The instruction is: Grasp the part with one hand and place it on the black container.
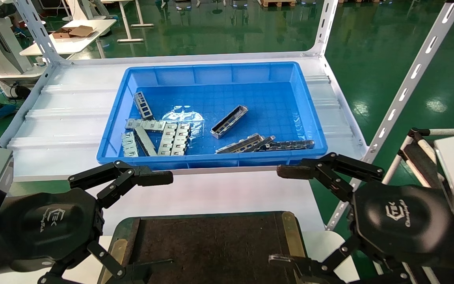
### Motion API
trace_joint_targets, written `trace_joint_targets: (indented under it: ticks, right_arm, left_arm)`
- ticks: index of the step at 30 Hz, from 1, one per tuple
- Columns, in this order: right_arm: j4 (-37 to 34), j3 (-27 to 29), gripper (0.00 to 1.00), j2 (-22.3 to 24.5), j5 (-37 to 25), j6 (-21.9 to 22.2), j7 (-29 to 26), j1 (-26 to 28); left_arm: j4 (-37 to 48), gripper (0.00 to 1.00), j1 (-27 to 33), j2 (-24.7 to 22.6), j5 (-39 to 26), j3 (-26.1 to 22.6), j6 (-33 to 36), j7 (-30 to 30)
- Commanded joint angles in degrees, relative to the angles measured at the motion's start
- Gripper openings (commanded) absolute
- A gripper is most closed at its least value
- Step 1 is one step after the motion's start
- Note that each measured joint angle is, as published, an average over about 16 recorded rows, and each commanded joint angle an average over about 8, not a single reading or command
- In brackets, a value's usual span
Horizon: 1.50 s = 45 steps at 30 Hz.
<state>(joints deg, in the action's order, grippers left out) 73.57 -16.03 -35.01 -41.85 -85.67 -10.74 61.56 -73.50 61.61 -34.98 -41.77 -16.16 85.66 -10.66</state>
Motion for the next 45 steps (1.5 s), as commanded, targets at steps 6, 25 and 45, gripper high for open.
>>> trace_joint_targets:
  ticks: [6,25,45]
  right_arm:
    - [0.00,0.00,1.00,0.00,0.00,0.00,0.00,0.00]
    - [0.00,0.00,1.00,0.00,0.01,0.00,0.00,0.00]
    - [-0.05,-0.07,1.00,0.01,0.04,-0.01,0.04,0.04]
  left_arm:
    - [0.00,1.00,0.00,0.00,0.00,0.00,0.00,0.00]
    - [0.00,1.00,0.00,0.00,0.00,0.00,0.00,0.00]
    - [-0.10,1.00,2.26,-1.76,-3.39,-1.29,-3.13,-1.00]
